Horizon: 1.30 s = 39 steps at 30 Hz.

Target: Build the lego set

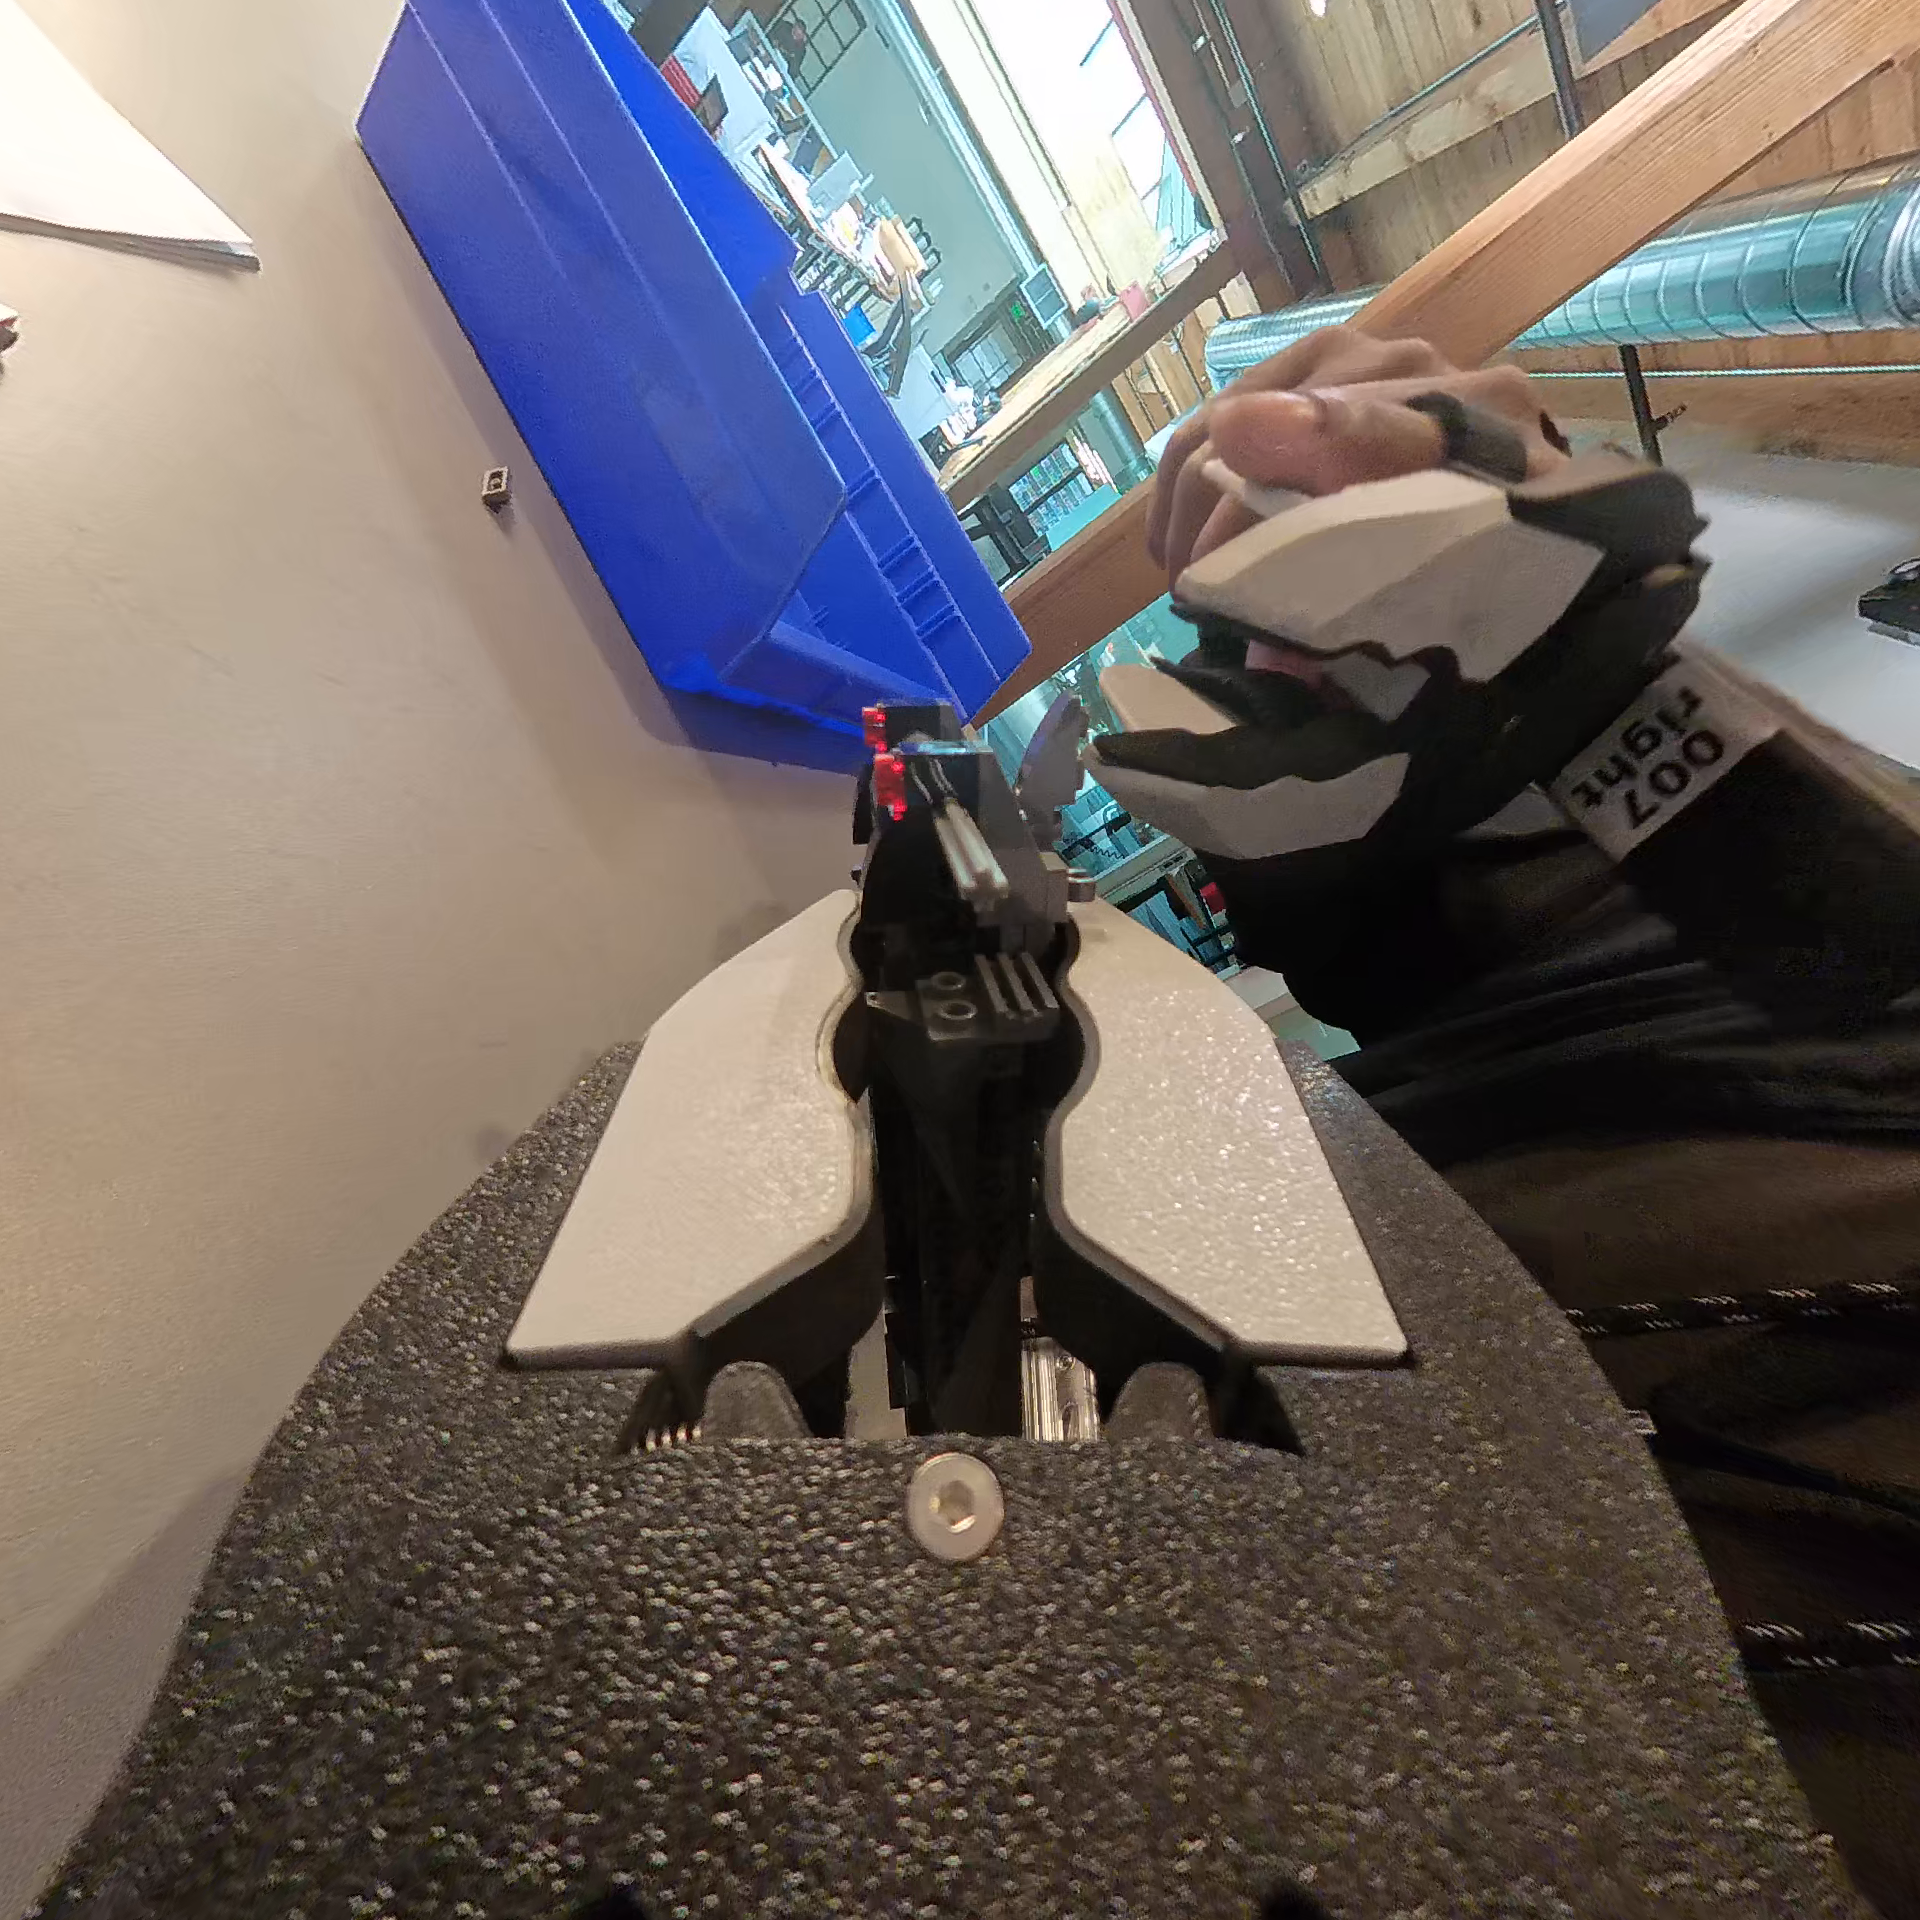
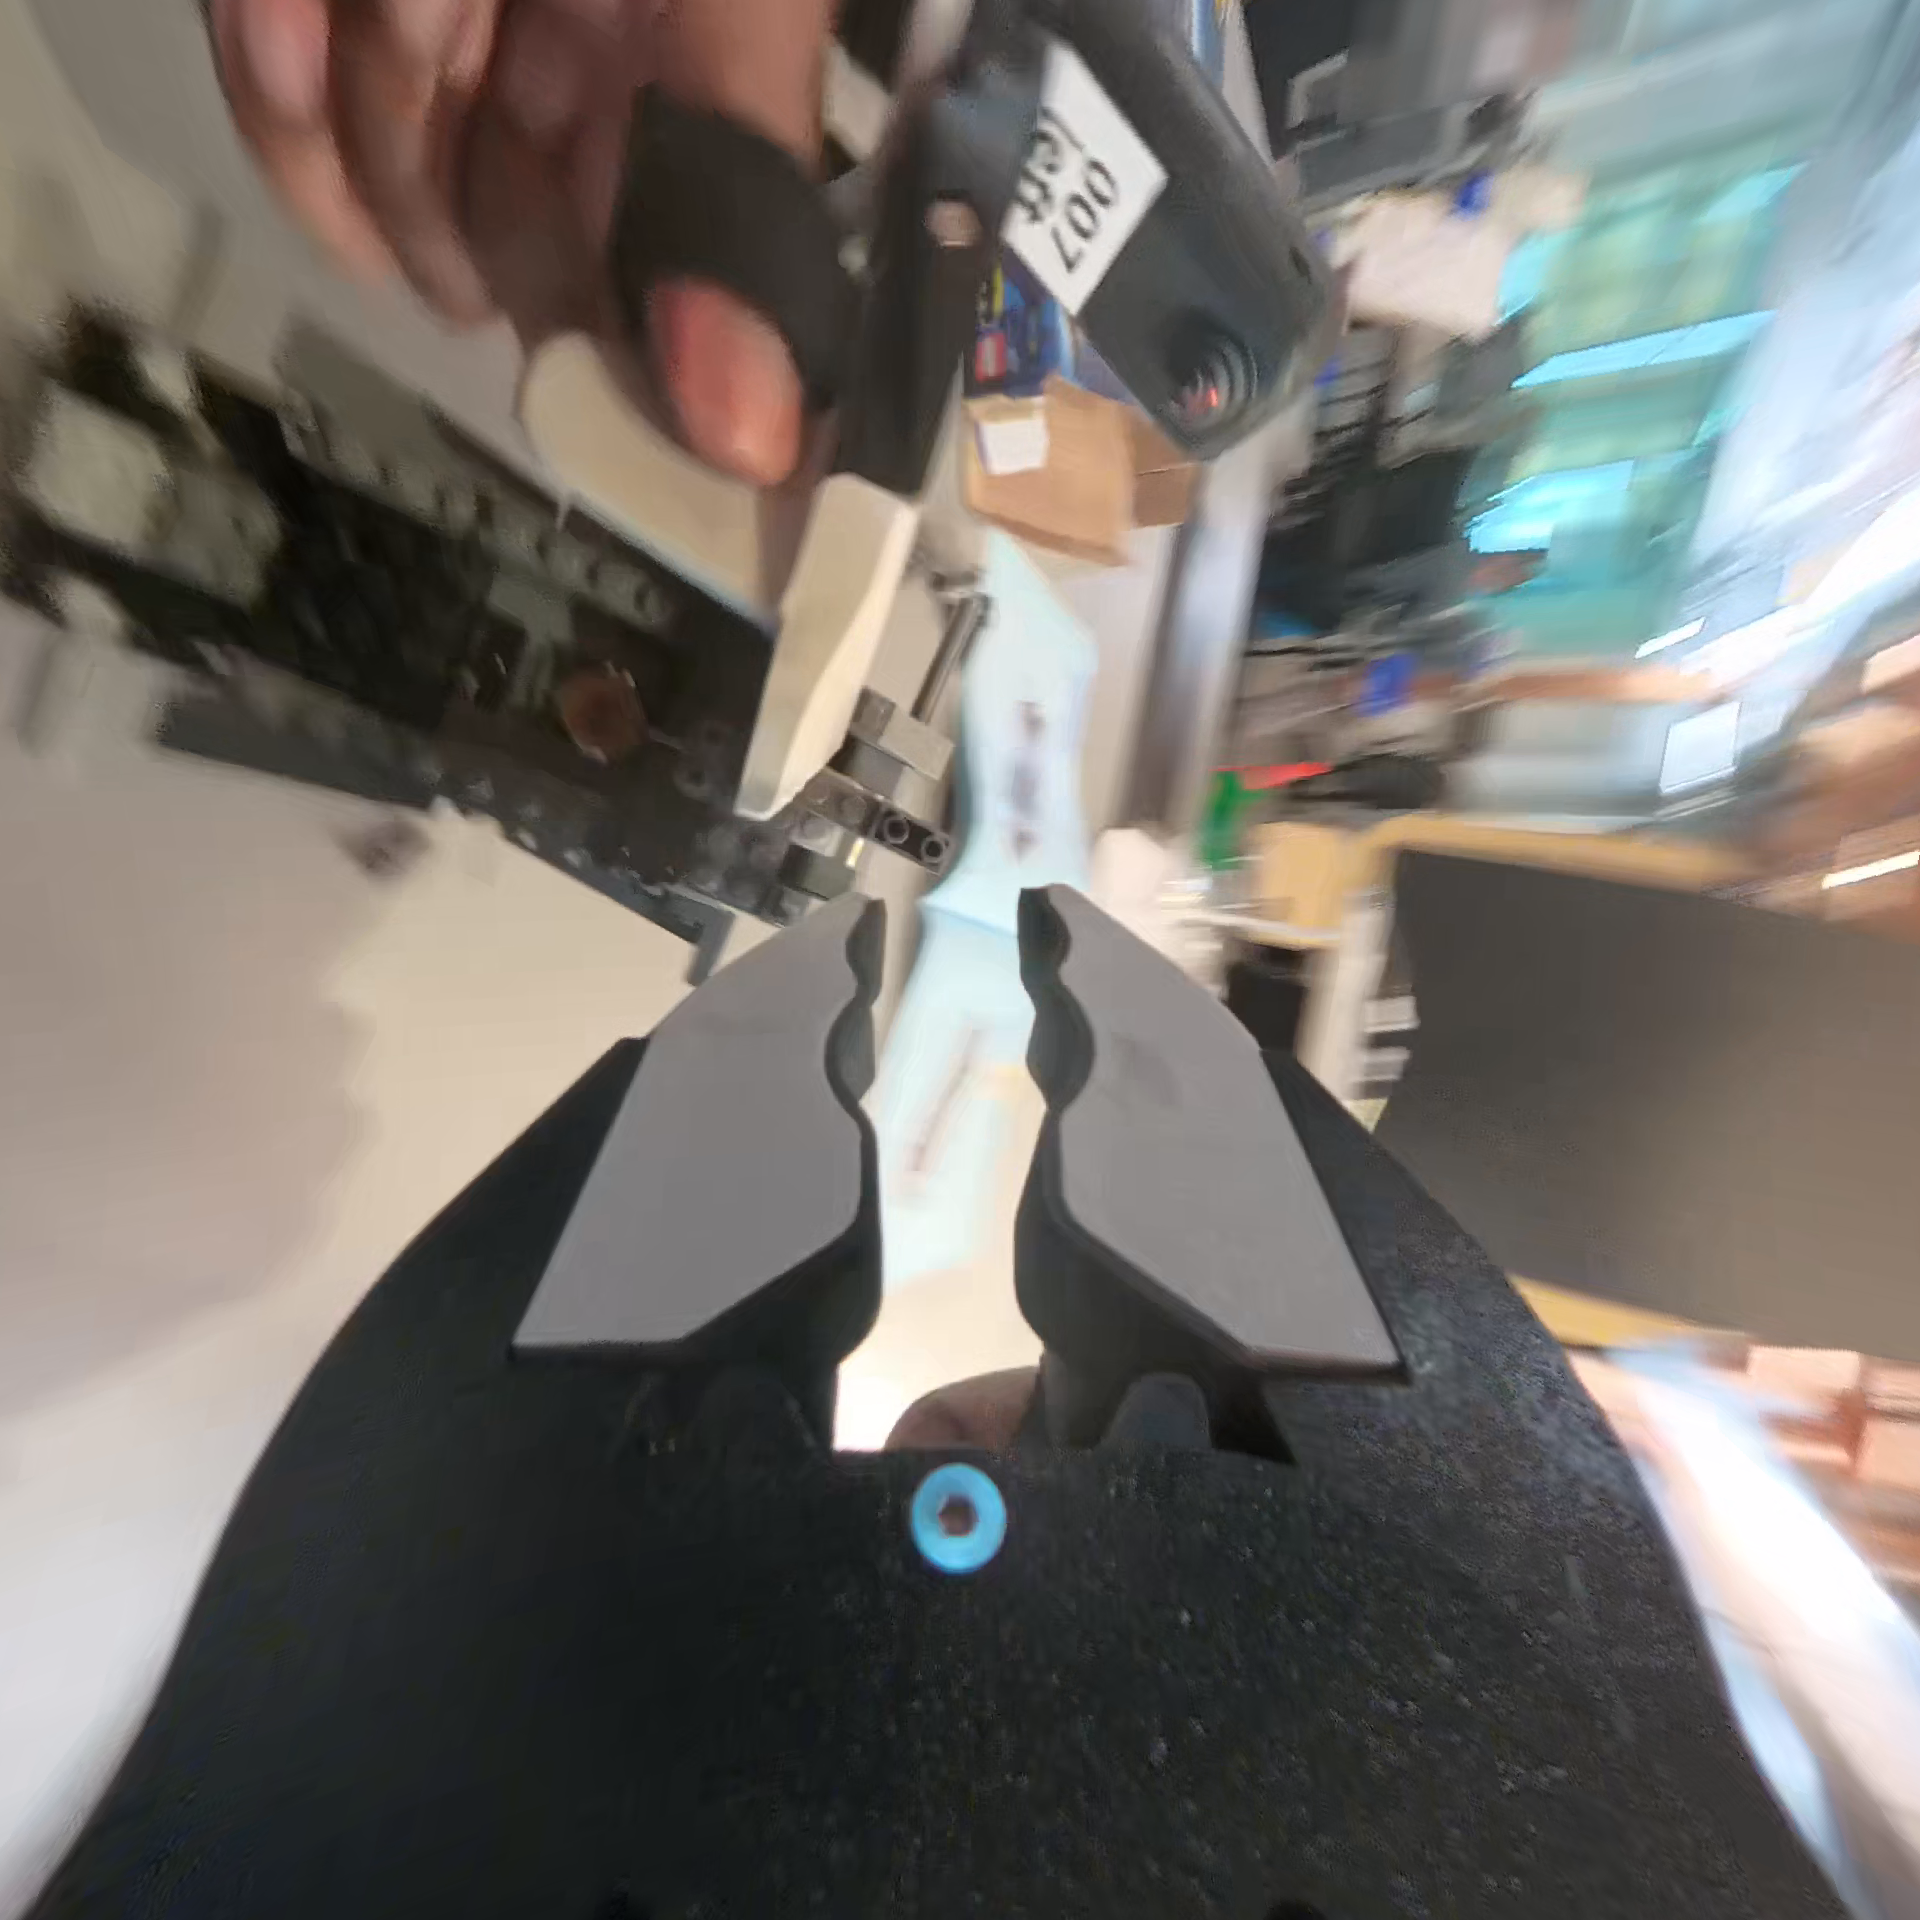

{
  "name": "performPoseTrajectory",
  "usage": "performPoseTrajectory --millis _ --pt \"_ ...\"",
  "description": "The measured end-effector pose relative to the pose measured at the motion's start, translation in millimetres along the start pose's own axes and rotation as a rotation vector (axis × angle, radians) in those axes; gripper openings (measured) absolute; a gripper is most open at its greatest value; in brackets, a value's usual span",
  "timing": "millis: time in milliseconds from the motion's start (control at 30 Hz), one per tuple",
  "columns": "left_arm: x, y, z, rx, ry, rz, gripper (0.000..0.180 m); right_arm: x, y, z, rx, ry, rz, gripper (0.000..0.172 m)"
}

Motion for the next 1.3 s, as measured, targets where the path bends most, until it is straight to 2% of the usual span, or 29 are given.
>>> performPoseTrajectory --millis 167,333,667,933,1300 --pt "1.1 3.4 2.3 -0.016 0.001 0.01 0.031 3.6 1.1 4.5 0.095 -0.213 0.406 0.033" --pt "2.8 8.0 5.1 -0.03 0.007 0.015 0.031 -5.6 1.8 10.2 0.13 -0.372 0.544 0.031" --pt "-2.1 12.9 5.9 -0.05 0.004 -0.006 0.03 -19.2 2.4 17.7 0.133 -0.492 0.619 0.022" --pt "-2.0 20.6 11.5 -0.117 -0.005 -0.026 0.031 -26.0 4.2 15.3 0.142 -0.574 0.607 0.019" --pt "0.5 30.3 12.4 -0.115 0.021 -0.089 0.032 -36.0 0.0 9.7 0.122 -0.519 0.578 0.02"
Point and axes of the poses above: each gripper's, where its closed fingertips meet, z out along the fingers, y out of its underside, x = y × z across the jaws, the point moved 3 cm from there along -z, back along the fingers, and after that the axes turned 2 degrees about -z, right-handed, at the moved point
